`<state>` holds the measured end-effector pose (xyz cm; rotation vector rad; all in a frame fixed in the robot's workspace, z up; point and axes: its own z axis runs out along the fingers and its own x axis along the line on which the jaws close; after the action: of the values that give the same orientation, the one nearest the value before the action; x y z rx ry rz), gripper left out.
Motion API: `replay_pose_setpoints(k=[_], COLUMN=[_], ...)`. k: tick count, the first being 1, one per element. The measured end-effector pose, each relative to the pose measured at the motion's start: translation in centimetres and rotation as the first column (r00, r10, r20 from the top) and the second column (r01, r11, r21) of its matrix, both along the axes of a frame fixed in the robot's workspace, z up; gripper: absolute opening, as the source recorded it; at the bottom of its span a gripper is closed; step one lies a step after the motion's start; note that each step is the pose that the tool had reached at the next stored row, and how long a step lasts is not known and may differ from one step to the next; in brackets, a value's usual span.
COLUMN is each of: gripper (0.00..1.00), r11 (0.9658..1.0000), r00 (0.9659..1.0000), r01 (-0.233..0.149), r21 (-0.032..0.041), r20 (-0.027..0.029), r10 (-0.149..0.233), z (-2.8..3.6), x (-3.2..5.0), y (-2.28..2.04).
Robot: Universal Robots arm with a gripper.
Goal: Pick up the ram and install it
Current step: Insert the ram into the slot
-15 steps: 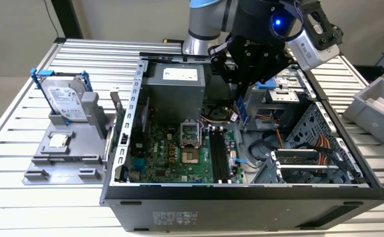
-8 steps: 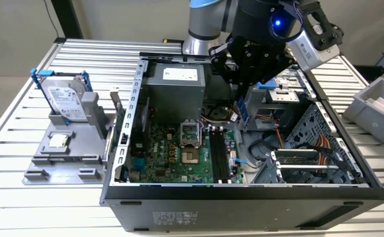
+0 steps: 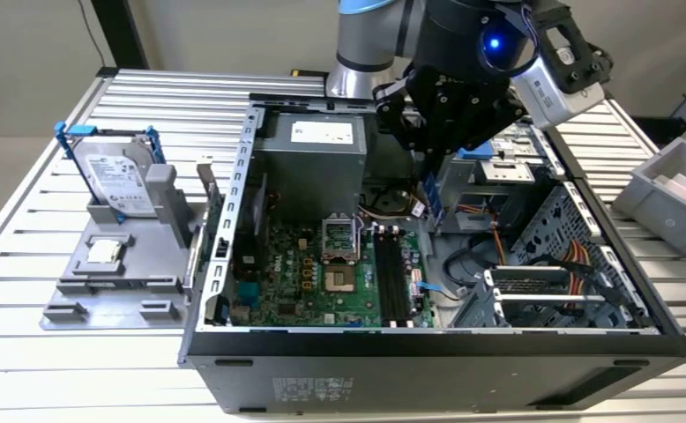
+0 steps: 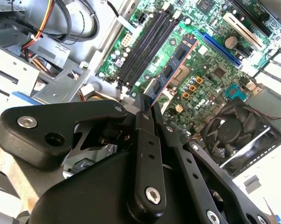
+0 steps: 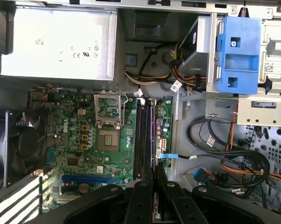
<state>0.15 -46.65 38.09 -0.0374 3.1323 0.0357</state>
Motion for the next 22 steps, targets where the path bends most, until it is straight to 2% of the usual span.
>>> replay_pose_setpoints(k=[13, 22], gripper=[0.00, 0.00], r11=[1.0000, 1.0000], r00=[1.0000, 1.0000], r01=[0.001, 0.001], r21=[0.0000, 0.0000], r20=[0.0000, 0.0000], r10=[-0.001, -0.001], z=[-0.34, -0.69], x=[1.33, 1.83], y=[0.00, 0.00])
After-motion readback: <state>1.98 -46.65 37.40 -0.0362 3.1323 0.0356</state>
